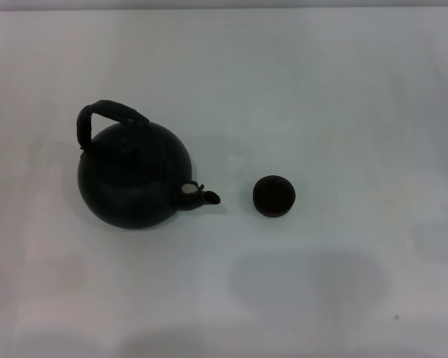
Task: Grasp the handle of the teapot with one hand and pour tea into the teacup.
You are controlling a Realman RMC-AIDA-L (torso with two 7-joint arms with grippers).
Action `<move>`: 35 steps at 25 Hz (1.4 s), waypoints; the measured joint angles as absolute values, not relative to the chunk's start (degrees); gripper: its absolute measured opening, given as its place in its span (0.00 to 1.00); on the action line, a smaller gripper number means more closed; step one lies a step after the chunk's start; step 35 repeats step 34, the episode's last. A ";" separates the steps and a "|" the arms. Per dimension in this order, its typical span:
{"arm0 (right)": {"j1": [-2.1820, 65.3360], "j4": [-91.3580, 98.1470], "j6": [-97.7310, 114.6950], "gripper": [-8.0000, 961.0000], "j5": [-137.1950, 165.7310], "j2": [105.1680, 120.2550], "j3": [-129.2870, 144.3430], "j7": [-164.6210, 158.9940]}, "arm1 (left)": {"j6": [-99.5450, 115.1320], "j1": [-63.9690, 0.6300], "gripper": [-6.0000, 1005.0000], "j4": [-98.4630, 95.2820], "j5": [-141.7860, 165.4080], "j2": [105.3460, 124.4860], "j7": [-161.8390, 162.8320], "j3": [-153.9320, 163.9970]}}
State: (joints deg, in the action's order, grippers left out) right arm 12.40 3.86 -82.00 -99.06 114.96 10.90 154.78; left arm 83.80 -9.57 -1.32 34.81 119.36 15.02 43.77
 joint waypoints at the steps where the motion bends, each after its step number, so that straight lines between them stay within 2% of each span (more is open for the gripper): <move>1: 12.39 3.86 -82.00 0.82 -99.06 114.96 10.89 154.77 | 83.80 -9.59 0.79 -1.32 34.80 119.36 15.02 43.76; 35: 12.48 3.21 -80.82 0.82 -99.05 114.96 10.90 155.48 | 84.20 -9.83 0.79 -1.23 34.80 119.44 14.94 43.80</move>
